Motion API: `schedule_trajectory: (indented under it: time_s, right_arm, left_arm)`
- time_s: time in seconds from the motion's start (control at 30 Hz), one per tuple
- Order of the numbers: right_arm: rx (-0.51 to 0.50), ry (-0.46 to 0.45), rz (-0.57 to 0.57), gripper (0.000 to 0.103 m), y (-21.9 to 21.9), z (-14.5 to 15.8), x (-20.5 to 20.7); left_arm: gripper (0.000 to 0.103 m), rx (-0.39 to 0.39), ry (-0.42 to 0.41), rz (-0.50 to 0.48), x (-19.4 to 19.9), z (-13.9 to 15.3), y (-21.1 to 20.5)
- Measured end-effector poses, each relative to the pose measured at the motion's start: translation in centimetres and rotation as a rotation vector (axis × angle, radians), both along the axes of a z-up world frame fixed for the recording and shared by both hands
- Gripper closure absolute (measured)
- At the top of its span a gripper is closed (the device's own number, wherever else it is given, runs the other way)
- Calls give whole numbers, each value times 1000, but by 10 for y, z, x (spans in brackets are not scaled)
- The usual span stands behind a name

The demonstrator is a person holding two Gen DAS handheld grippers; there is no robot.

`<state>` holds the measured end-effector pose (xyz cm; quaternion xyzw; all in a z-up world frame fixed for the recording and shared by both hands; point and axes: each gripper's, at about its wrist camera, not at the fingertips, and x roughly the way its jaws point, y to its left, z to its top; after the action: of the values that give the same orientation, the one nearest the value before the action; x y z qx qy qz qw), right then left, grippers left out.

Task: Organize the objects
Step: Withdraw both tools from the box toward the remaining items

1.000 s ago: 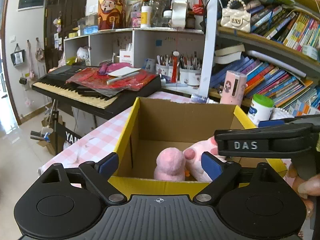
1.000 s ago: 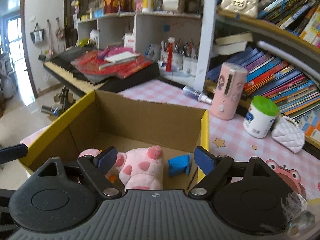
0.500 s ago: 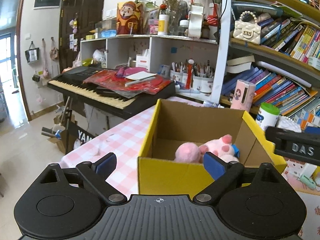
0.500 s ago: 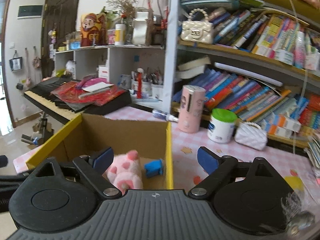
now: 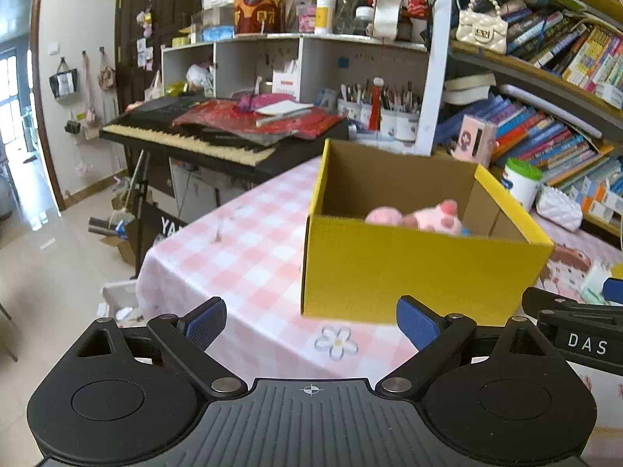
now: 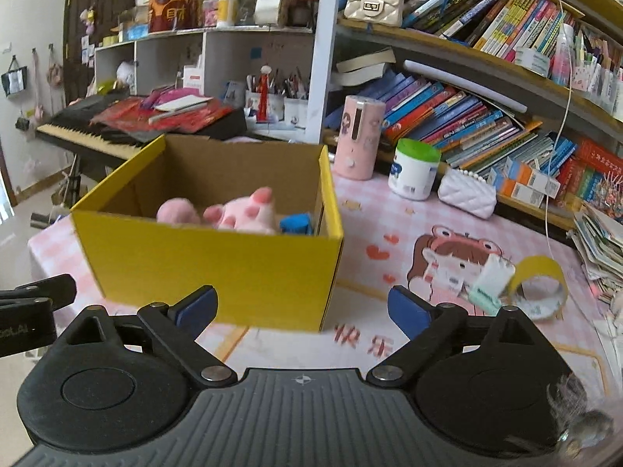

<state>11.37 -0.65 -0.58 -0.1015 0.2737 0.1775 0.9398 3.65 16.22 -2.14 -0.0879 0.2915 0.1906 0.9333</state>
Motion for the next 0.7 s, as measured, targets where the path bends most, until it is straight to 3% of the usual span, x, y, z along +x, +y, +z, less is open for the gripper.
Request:
schedule_trajectory:
  time_s: [0.7]
  right_arm:
    - [-9,42,-54,6,-9,-12,-72]
  left_arm:
    - [7,-6,67,-92,-55,-11,-7]
